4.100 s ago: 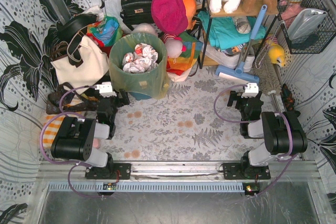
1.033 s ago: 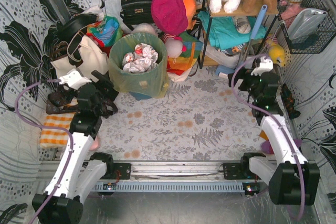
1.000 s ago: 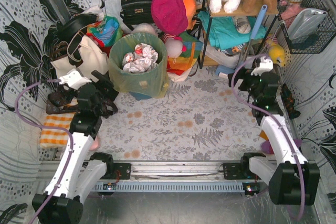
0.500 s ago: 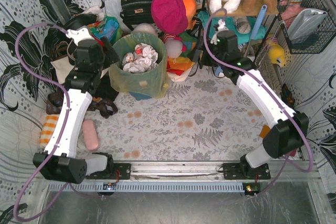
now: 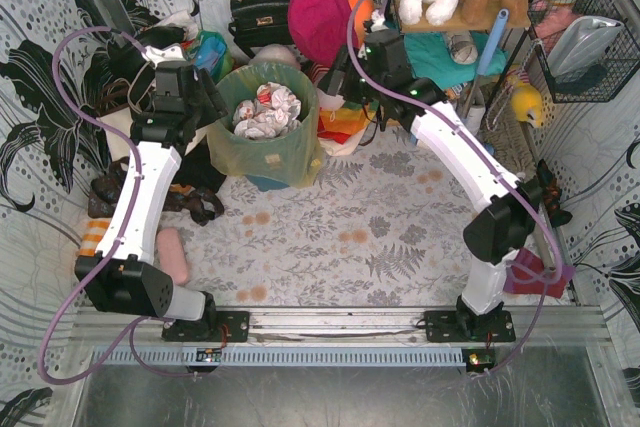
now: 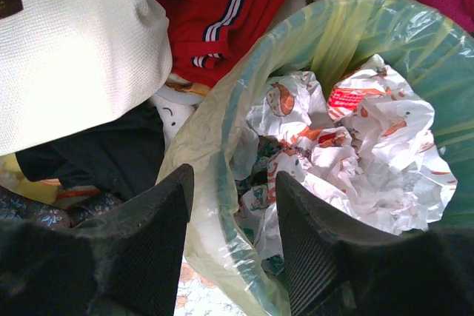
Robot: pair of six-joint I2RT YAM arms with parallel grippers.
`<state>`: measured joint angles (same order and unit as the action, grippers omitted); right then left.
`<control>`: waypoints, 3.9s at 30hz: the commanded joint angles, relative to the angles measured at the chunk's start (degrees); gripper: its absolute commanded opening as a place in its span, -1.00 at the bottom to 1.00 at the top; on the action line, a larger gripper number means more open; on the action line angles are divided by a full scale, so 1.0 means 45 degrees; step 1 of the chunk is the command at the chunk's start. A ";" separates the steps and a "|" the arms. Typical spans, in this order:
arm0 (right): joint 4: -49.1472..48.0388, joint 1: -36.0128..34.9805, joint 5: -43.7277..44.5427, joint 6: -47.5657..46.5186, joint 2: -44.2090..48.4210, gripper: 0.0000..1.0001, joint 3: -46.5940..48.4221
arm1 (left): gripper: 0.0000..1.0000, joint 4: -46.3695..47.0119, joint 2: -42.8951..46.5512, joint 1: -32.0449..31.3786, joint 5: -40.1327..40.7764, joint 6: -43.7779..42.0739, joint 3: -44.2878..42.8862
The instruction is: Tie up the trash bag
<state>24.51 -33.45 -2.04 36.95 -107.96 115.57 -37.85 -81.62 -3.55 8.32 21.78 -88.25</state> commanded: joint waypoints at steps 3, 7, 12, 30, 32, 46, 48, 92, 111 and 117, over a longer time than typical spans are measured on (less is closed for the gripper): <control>0.2090 -0.0738 0.0736 0.0351 -0.1668 0.09 0.2668 | 0.09 0.0262 -0.0199 0.0343 -0.0266 -0.0139 -0.0348; 0.2740 -0.0932 0.1251 0.0319 -0.2292 0.03 0.3532 | 0.04 0.0377 -0.0326 0.0483 -0.0457 -0.0112 -0.0152; 0.2929 -0.1038 0.1597 0.0261 -0.2564 -0.01 0.3846 | -0.04 0.0516 -0.0467 0.0601 -0.0662 -0.0169 -0.0029; 0.3383 -0.1102 0.1567 0.0153 -0.3515 -0.33 0.4546 | -0.62 0.0812 -0.1033 0.0671 -0.1261 -0.0409 0.0236; 0.3396 -0.1121 0.1567 0.0169 -0.3545 -0.47 0.4614 | -0.73 0.0795 -0.1016 0.0672 -0.1281 -0.0425 0.0190; 0.4630 -0.1277 0.1527 0.0034 -0.1641 -1.00 0.3968 | -1.00 -0.1796 -0.0032 -0.0568 -0.2473 -0.1288 -0.1187; 0.5108 -0.1314 0.1466 -0.0057 -0.0981 -1.00 0.3411 | -1.00 -0.2452 0.0190 -0.1336 -0.2241 -0.1319 -0.1343; 0.7107 -0.1687 0.1054 0.0777 0.7621 -1.00 -0.6075 | -0.70 -0.5934 0.5826 -1.2726 0.0176 0.7397 0.3244; 0.5939 -0.1687 0.2739 0.0365 0.6134 -0.37 -0.4977 | 0.14 -0.5672 0.7424 -1.2726 0.1096 0.7562 0.3218; 0.6384 -0.1687 0.2818 0.0193 0.6249 -0.10 -0.4361 | 0.27 -0.6084 0.7849 -1.2726 0.2718 0.7664 0.2653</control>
<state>53.25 -41.17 8.67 37.95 -80.58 92.60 -64.47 -47.48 -60.42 14.22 56.64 -73.38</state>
